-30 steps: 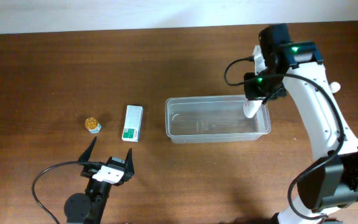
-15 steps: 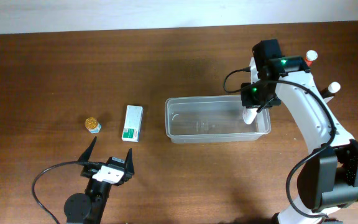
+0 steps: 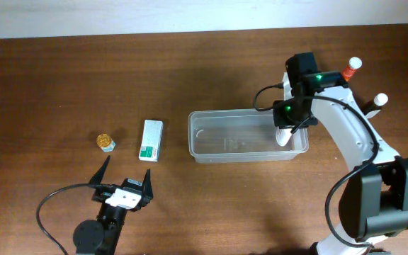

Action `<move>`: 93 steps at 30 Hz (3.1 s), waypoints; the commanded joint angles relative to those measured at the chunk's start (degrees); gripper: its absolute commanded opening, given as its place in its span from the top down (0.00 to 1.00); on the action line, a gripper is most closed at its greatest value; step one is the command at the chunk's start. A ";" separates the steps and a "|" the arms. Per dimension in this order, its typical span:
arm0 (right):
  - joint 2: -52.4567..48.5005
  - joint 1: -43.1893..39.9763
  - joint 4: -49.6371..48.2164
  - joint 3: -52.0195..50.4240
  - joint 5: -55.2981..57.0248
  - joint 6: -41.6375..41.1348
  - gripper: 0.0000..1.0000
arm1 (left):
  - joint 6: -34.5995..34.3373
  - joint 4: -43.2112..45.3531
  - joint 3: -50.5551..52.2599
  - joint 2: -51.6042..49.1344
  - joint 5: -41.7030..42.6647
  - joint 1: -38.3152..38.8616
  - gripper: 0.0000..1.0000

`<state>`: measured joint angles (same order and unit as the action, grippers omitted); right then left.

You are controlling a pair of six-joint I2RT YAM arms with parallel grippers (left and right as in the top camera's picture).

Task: Pack container
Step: 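Lift the white spray bottle and carry it over the container, then lower the spray bottle into the container's right end and release, then move the right gripper to the black-capped bottle and grasp it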

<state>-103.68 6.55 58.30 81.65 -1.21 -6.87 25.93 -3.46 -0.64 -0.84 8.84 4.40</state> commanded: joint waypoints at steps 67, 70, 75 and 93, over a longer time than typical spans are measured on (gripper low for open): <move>1.51 -18.34 12.15 28.46 7.15 3.41 0.11 | 0.35 -0.26 0.13 0.50 0.81 -0.35 0.01; 1.16 -22.62 12.52 28.39 5.99 1.51 0.07 | 0.33 -0.26 0.13 0.50 0.81 -0.35 0.01; 0.96 -29.03 12.17 28.39 5.42 -9.22 0.05 | 0.33 -0.26 0.13 0.50 0.83 -0.35 0.01; -10.58 -31.82 5.57 28.39 0.37 -37.94 0.01 | 0.35 -0.26 0.13 0.50 0.81 -0.35 0.01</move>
<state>-111.26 -25.21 64.88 109.30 -0.51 -39.03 25.96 -3.46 -0.64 -0.84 8.84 4.40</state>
